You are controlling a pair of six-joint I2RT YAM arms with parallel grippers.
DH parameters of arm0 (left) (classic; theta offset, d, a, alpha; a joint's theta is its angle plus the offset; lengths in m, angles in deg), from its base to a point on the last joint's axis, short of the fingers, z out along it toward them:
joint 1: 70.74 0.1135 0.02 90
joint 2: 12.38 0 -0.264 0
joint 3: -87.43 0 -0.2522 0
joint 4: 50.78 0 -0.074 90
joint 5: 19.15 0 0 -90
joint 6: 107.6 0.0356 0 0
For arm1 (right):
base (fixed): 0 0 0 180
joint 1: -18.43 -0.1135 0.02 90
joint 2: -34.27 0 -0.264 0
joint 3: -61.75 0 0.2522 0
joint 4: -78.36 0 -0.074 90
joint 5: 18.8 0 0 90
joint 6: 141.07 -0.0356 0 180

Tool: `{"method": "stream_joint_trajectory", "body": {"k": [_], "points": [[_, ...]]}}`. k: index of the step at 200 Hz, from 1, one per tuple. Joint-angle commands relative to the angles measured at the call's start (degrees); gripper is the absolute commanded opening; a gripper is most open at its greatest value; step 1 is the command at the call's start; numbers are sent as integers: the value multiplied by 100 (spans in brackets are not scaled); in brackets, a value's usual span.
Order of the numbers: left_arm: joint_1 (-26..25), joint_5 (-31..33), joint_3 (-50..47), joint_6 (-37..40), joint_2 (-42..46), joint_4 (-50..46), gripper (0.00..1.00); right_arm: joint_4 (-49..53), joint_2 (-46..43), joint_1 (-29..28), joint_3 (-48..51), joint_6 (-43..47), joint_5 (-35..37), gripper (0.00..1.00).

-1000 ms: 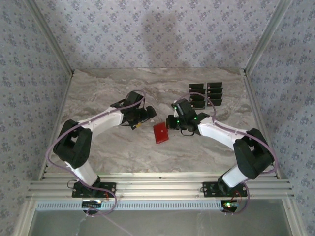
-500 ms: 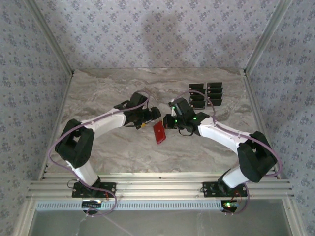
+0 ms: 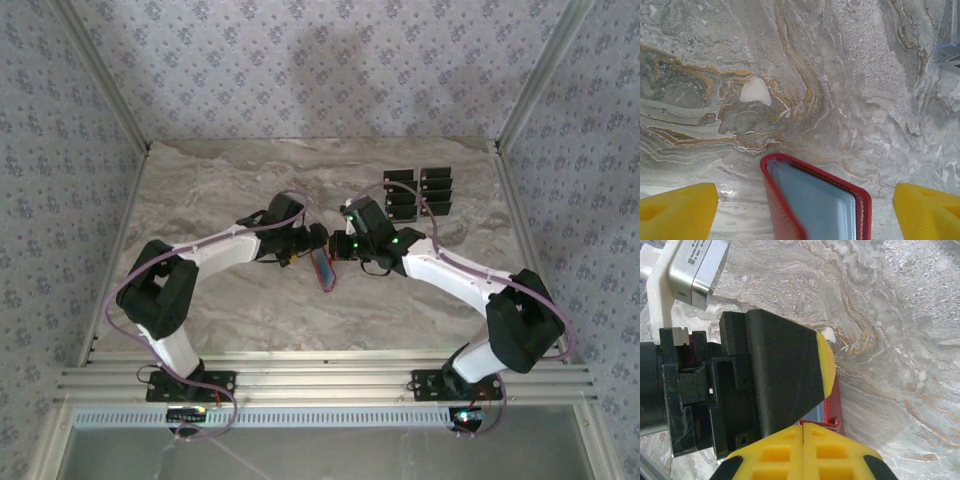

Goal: Put the credit cards into the card holder

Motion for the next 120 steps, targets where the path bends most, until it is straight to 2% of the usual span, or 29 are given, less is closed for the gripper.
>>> {"method": "stream_joint_trajectory", "body": {"k": [1, 58, 120], "points": [[-39, -106, -140, -37, 5, 156, 90, 146, -123, -20, -127, -37, 115, 0], [-18, 113, -580, -100, 281, 297, 92, 133, -204, 197, 223, -33, 212, 0], [34, 383, -925, -42, 560, 537, 99, -73, -249, 507, 821, -50, 208, 0]]}}
